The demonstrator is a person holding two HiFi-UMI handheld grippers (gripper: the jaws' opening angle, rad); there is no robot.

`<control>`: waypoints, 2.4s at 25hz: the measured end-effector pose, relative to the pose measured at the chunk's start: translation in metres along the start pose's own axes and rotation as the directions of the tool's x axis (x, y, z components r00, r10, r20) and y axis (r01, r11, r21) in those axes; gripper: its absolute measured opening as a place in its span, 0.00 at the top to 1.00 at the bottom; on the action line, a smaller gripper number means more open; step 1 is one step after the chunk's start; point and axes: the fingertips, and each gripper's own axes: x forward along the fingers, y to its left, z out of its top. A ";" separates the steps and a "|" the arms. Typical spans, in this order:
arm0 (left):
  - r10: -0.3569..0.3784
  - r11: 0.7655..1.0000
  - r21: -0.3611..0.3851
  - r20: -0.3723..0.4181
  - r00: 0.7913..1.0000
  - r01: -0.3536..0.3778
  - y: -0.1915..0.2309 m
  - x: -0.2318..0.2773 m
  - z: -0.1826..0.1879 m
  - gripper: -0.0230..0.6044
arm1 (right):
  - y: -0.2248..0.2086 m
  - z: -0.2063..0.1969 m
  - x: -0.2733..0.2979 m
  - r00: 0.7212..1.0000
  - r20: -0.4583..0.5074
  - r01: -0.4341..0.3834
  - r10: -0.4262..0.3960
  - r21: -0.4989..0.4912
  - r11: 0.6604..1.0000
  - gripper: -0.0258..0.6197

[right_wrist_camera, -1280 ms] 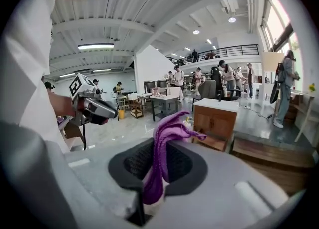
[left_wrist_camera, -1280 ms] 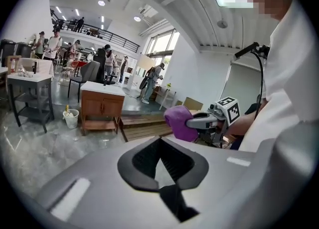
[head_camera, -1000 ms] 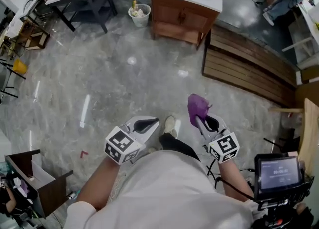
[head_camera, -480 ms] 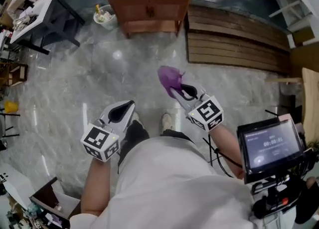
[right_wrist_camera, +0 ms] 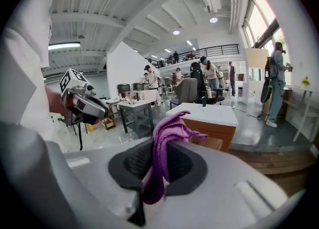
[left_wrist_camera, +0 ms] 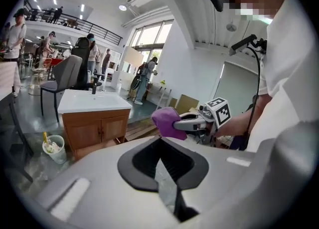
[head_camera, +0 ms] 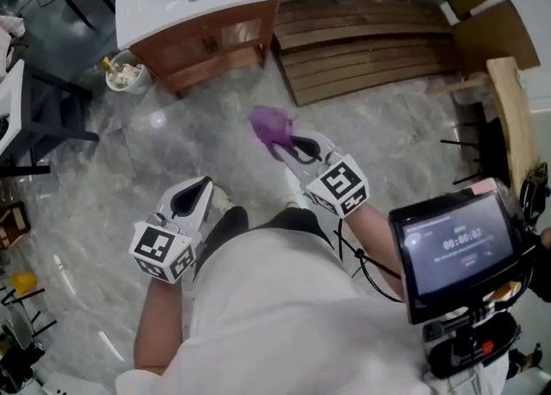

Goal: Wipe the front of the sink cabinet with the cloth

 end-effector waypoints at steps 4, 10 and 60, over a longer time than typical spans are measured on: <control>-0.086 0.996 0.033 -0.034 0.996 0.087 0.048 -0.001 0.015 0.95 | -0.018 0.006 0.035 0.994 -0.009 0.106 -0.105 0.060 0.993 0.87; -0.119 0.993 0.019 -0.042 0.992 0.120 0.112 0.020 0.023 0.95 | -0.086 -0.023 0.098 0.973 -0.072 0.228 -0.217 0.212 0.950 0.87; -0.375 0.927 -0.271 -0.698 0.610 0.261 0.324 0.302 -0.120 0.95 | -0.393 -0.111 0.487 0.915 -0.387 0.179 -0.112 0.142 0.974 0.87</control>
